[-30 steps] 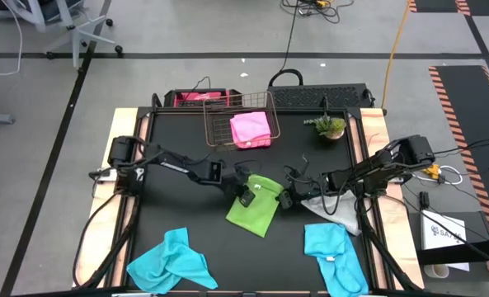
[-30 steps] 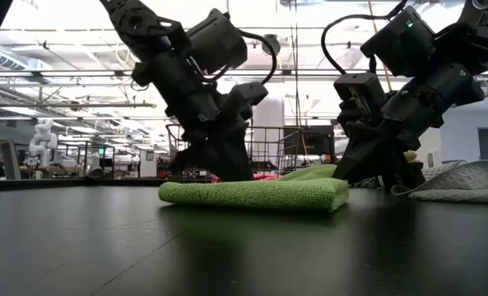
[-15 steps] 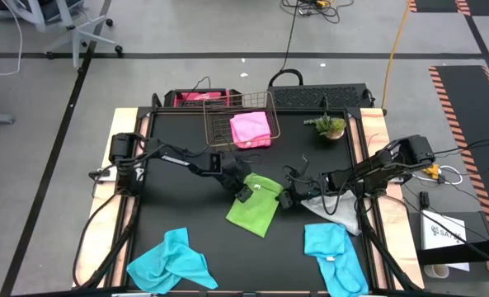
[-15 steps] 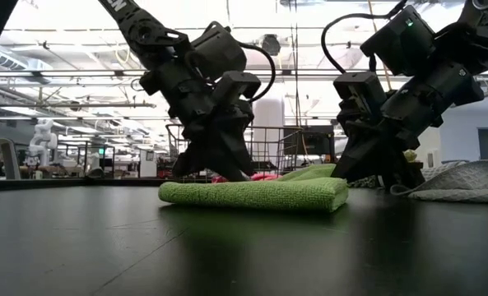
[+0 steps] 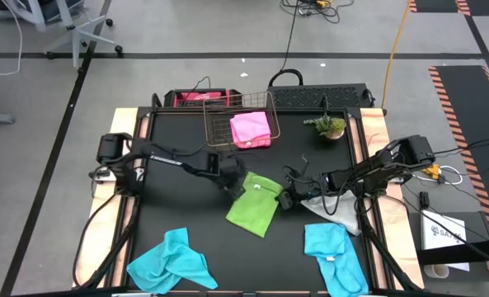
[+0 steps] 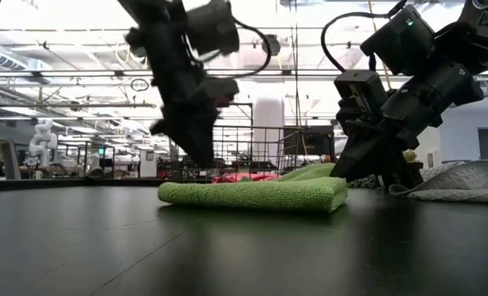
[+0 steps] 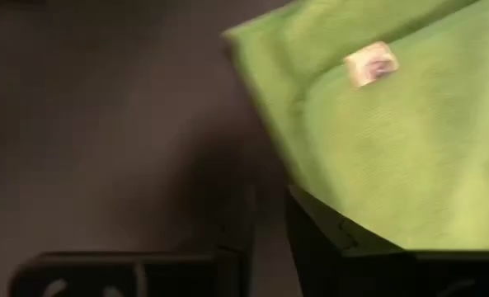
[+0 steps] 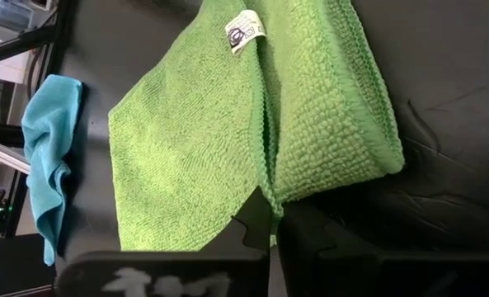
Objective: Fold microfiber towels
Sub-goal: Stack the folded green microfiber cloth on top of the folded pink microfiber cloth in the wire basket
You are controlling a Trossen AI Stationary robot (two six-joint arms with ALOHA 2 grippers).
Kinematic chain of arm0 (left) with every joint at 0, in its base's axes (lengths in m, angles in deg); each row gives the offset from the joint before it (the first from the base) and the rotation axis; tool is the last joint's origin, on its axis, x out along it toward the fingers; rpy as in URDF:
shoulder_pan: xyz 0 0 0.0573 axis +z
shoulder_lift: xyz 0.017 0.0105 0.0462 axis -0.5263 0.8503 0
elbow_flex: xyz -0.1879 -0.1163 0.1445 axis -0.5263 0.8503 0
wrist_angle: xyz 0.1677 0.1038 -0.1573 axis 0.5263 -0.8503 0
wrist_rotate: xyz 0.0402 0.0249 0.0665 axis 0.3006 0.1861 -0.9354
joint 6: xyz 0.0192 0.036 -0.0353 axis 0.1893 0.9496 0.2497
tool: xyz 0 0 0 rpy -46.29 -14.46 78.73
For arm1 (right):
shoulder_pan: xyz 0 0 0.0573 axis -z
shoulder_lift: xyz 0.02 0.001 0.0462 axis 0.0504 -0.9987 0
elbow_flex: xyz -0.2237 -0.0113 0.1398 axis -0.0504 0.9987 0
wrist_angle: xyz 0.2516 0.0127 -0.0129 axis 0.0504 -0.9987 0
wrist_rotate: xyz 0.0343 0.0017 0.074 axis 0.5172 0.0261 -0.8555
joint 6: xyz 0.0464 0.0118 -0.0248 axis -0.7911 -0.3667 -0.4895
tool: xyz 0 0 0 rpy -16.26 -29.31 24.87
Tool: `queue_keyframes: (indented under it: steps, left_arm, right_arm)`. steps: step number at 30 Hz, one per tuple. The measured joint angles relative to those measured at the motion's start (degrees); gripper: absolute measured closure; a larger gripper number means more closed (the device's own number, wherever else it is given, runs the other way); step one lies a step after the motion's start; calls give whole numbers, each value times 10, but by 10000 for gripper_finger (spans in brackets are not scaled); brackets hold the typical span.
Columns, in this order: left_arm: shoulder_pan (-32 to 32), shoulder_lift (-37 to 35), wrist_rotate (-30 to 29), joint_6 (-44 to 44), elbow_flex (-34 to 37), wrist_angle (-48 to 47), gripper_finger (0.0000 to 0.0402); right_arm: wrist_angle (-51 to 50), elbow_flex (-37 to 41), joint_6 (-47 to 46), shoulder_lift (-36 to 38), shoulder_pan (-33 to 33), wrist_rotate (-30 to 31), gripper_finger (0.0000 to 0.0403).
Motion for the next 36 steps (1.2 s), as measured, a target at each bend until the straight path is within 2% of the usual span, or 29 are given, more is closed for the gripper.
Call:
queue_keyframes:
  steps: [2,7,10,14,18,23,36]
  left_arm:
    - [-5,-3,-15,0,-17,-36,353]
    - [-11,5,51,11,-26,0,345]
    - [-10,18,79,17,-25,4,313]
    - [-5,22,63,21,-25,13,257]
    - [0,22,66,-6,-22,62,206]
    - [0,33,68,-7,-22,73,167]
    - [1,95,87,-32,-23,111,156]
  right_arm:
    - [1,0,0,0,0,-1,403]
    - [9,0,2,0,0,-1,403]
    - [13,0,4,0,0,-1,403]
    - [13,0,4,0,0,-1,403]
    - [13,0,4,0,0,-1,403]
    - [13,0,4,0,0,-1,403]
    - [14,1,4,1,0,-1,403]
